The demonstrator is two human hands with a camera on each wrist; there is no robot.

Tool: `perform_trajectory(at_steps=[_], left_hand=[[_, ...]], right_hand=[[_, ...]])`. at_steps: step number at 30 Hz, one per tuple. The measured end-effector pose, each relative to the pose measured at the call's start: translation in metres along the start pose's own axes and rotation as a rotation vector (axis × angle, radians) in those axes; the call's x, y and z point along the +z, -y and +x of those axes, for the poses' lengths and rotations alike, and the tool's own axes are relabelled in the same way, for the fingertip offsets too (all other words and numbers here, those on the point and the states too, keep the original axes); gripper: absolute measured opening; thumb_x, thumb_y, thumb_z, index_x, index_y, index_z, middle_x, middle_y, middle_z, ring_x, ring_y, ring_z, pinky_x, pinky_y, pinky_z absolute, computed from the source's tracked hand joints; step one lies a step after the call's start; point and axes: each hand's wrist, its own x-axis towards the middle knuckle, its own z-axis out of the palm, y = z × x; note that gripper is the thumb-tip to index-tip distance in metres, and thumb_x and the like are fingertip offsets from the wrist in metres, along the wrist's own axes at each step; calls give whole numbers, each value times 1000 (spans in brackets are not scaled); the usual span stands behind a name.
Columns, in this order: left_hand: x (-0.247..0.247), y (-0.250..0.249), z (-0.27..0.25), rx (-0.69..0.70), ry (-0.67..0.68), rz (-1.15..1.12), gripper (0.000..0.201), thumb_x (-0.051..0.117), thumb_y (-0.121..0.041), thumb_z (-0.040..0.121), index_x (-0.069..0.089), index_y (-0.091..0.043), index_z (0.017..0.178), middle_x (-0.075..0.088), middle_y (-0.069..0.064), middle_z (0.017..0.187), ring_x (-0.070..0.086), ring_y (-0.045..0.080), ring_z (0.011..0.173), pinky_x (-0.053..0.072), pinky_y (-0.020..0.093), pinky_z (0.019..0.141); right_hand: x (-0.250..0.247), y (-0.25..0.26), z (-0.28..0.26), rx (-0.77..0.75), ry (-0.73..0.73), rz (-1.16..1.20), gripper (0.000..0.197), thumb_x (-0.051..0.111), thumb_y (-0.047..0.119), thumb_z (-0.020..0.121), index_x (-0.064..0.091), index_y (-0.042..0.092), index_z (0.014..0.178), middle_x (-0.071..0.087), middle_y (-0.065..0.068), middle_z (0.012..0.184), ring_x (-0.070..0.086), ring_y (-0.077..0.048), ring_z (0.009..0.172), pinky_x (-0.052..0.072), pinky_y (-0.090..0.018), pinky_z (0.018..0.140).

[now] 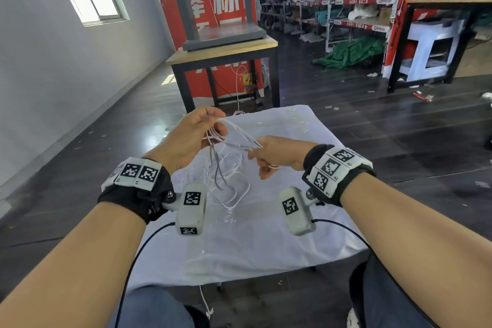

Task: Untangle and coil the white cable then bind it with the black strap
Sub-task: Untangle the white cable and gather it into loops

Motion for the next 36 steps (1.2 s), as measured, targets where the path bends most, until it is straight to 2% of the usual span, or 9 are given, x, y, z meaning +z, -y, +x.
perform_trajectory(at_steps=[2,6,12,14,18,23,26,32,36], left_hand=[[1,-4,2,20,-22,-86,24,36,-8,102,59,-13,100,61,4,75,62,14,70,50,31,81],[4,-15,4,63,-20,-104,26,34,-7,103,59,-12,99,59,2,70,62,13,66,52,33,83],[10,-23,5,49,-8,-209,26,35,-7,102,60,-13,99,59,2,69,61,16,77,56,38,84],[11,-24,6,45,-22,-235,26,35,-7,102,60,-13,100,60,2,69,62,16,76,56,38,84],[12,-24,5,23,-23,-315,26,34,-10,103,60,-11,105,65,7,75,66,16,77,57,37,85],[6,-18,5,-80,-181,-121,22,47,-26,100,57,-12,113,68,8,91,66,18,82,56,33,83],[3,-6,5,-181,-237,-217,24,45,-30,100,58,-13,111,68,8,99,66,18,85,55,30,78],[7,9,-3,-194,31,-34,29,45,-30,100,66,-12,109,74,4,101,67,16,94,50,29,91],[11,14,-4,-148,81,44,20,52,-21,98,69,-15,105,72,0,96,64,12,90,49,28,89]], right_hand=[[-1,4,1,-31,-94,5,8,44,19,100,44,11,98,48,-6,71,52,-15,56,56,-26,59],[-1,9,2,-134,-103,-134,32,60,36,91,44,24,115,49,-4,68,50,-13,53,51,-22,50],[8,14,1,-157,-11,-116,33,51,43,95,65,14,90,53,1,78,47,-11,62,46,-18,59],[9,14,-1,-194,10,-107,35,50,45,95,65,14,98,60,4,88,45,-10,67,39,-19,60],[8,13,-4,-244,48,71,25,51,33,97,61,12,87,53,3,72,36,-9,58,30,-20,56],[3,8,-6,-190,36,298,23,41,28,102,53,14,88,58,2,84,41,-7,58,33,-16,52],[-2,5,-6,-188,45,449,24,39,22,103,51,11,85,58,-3,81,38,-4,49,29,-13,44],[-8,-4,-3,-175,-29,631,26,37,21,103,55,8,89,45,1,68,32,-2,42,25,-12,40],[-11,-8,-3,-167,-72,699,24,42,20,101,62,6,100,42,2,68,34,-4,51,29,-13,46]])
